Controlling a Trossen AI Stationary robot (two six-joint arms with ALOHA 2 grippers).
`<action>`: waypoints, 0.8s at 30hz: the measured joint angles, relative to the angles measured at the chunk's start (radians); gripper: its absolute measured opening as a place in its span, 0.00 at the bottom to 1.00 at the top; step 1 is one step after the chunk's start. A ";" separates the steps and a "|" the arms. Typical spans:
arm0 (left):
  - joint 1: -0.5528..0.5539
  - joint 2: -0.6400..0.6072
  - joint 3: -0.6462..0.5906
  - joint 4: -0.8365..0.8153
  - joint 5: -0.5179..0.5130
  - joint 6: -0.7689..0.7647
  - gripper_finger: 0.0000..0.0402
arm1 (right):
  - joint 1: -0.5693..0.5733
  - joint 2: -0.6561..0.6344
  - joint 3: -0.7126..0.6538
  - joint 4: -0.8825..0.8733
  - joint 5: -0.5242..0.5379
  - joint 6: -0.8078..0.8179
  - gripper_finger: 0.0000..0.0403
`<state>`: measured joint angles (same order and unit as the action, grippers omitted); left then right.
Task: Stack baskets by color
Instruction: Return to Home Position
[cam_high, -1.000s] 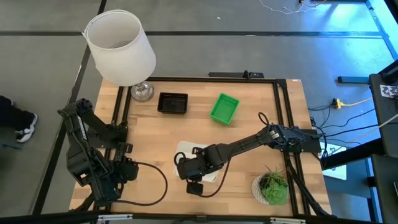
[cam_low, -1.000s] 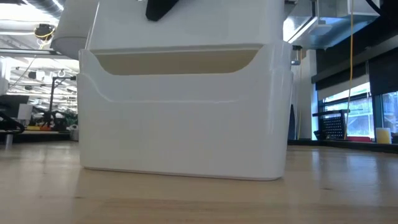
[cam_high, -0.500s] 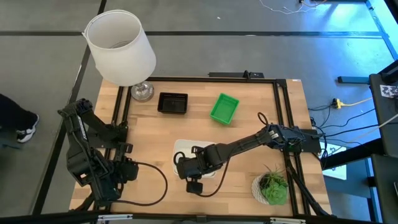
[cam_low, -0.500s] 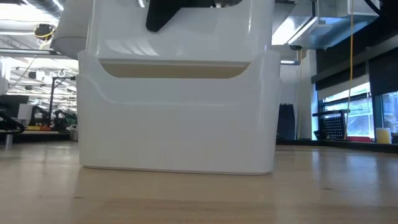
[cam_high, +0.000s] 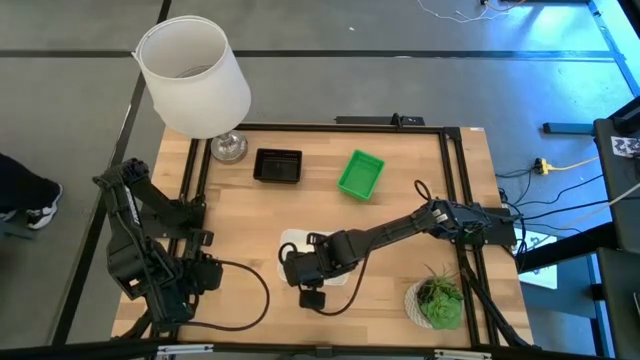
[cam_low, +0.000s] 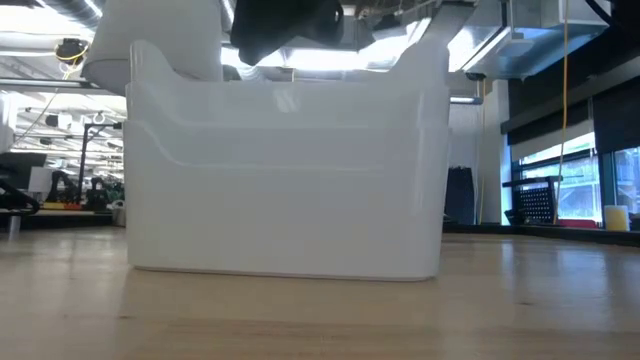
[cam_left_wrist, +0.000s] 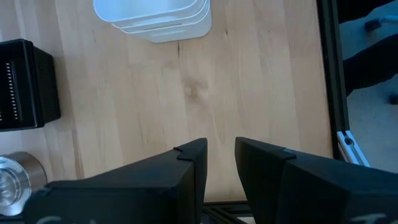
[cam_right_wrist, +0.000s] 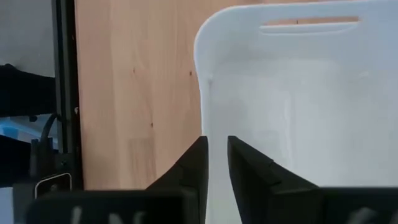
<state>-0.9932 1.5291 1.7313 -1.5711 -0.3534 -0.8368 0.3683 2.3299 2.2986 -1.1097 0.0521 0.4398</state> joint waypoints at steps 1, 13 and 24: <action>0.000 0.000 0.000 0.000 0.000 0.000 0.19 | 0.000 0.000 0.000 0.001 0.000 -0.008 0.15; -0.064 0.000 0.000 0.000 -0.076 -0.023 0.19 | 0.035 -0.056 0.047 -0.013 -0.043 -0.180 0.14; -0.252 -0.088 0.000 0.001 -0.341 -0.130 0.19 | 0.110 -0.250 0.047 -0.108 0.144 -0.264 0.14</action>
<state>-1.2456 1.4410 1.7313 -1.5700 -0.6942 -0.9664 0.4779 2.0797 2.3455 -1.2175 0.1962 0.1754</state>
